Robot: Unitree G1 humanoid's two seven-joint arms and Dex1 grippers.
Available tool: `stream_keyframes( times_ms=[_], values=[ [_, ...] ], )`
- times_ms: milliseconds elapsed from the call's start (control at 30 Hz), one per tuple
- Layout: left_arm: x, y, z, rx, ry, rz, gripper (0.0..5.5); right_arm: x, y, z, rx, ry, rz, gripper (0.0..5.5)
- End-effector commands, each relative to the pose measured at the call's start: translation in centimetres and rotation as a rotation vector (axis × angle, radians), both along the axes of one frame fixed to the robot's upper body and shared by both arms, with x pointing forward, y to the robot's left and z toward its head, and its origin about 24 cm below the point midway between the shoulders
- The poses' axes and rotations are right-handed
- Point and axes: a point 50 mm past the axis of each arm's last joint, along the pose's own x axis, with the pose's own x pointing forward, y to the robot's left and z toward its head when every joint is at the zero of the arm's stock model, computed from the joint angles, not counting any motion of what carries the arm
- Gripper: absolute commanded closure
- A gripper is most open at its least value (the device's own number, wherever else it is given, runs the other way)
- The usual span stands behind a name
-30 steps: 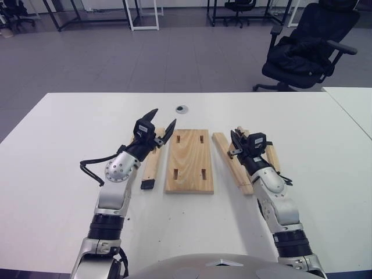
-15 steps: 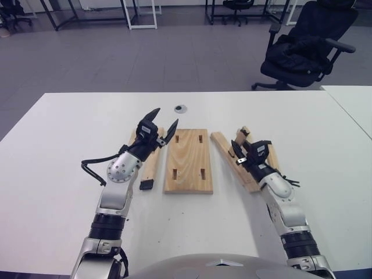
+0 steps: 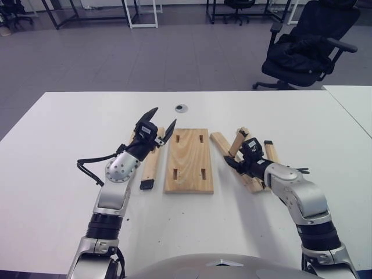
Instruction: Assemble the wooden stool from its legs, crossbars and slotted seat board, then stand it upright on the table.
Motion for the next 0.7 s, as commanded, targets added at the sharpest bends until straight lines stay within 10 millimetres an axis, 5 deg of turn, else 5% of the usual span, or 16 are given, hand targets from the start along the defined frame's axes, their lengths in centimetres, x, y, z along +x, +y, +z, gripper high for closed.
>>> stream_keyframes(
  times_ms=[33, 367, 533, 700],
  values=[
    [-0.1, 0.0, 0.3, 0.031, -0.014, 0.0, 2.07, -0.1, -0.8, -0.5, -0.084, 0.051, -0.015, 2.1],
    [-0.1, -0.2, 0.4, 0.04, -0.01, -0.014, 2.07, -1.1, -0.9, -2.4, -0.112, 0.128, -0.001, 3.41],
    [0.6, -0.2, 0.8, -0.23, 0.112, -0.004, 2.07, 1.0, -0.5, 2.0, -0.025, -0.162, -0.025, 3.41],
    [0.7, -3.2, 1.1, -0.688, 0.433, -0.295, 2.07, 0.5, 2.0, 6.2, -0.008, -0.438, 0.227, 3.41]
  ],
)
